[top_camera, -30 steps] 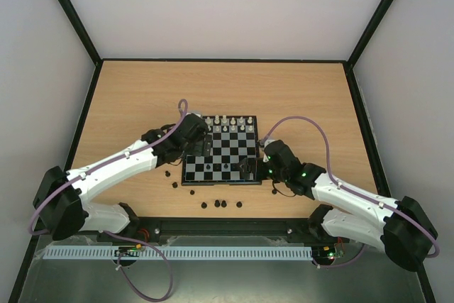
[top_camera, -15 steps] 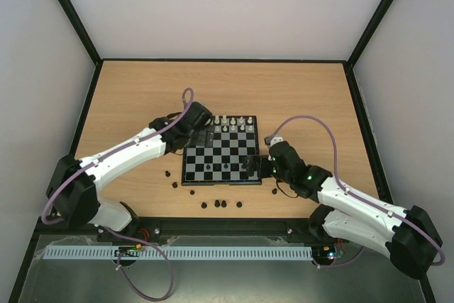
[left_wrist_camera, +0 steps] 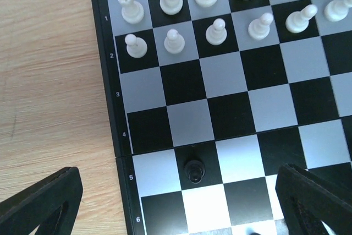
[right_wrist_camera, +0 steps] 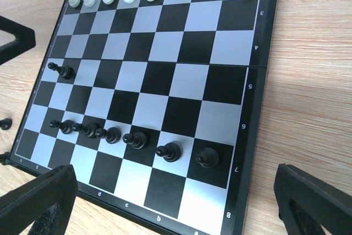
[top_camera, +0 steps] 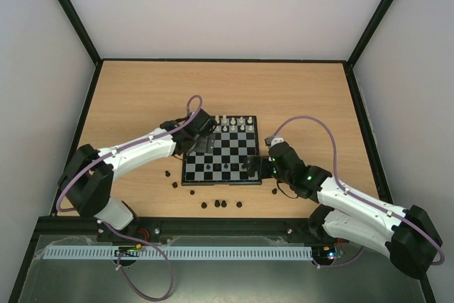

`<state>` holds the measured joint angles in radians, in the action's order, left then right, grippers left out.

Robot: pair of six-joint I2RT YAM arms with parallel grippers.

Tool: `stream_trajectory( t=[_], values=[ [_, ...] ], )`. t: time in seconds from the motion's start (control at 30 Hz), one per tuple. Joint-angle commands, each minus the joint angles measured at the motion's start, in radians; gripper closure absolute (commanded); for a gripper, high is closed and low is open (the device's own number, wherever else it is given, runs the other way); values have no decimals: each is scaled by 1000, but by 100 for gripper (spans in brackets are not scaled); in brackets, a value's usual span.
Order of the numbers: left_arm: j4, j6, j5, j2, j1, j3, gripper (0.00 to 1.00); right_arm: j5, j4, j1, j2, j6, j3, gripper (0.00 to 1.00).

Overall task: Set up the chess pieces on the board
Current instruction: Pick up the chess piece from the chessboard.

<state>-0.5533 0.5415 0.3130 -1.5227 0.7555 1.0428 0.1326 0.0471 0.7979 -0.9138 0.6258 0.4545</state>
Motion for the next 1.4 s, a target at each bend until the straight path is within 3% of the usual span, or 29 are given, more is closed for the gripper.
stream_trajectory(
  t=[0.0,0.23,0.83,1.37],
  values=[
    [46,26,-17,-33,-7,-30,1,8,9,-3,-14,-12,-21,1],
    [90,33,-31,-53,-8,-72,5,9,-3,-2,-35,-12,-24,1],
    [120,-1,-75,-124,-10,-80,57,61,17,-3,-8,-8,-25,1],
    [116,-8,-96,-150,-12,-76,77,64,25,-2,-5,-6,-22,1]
  ],
)
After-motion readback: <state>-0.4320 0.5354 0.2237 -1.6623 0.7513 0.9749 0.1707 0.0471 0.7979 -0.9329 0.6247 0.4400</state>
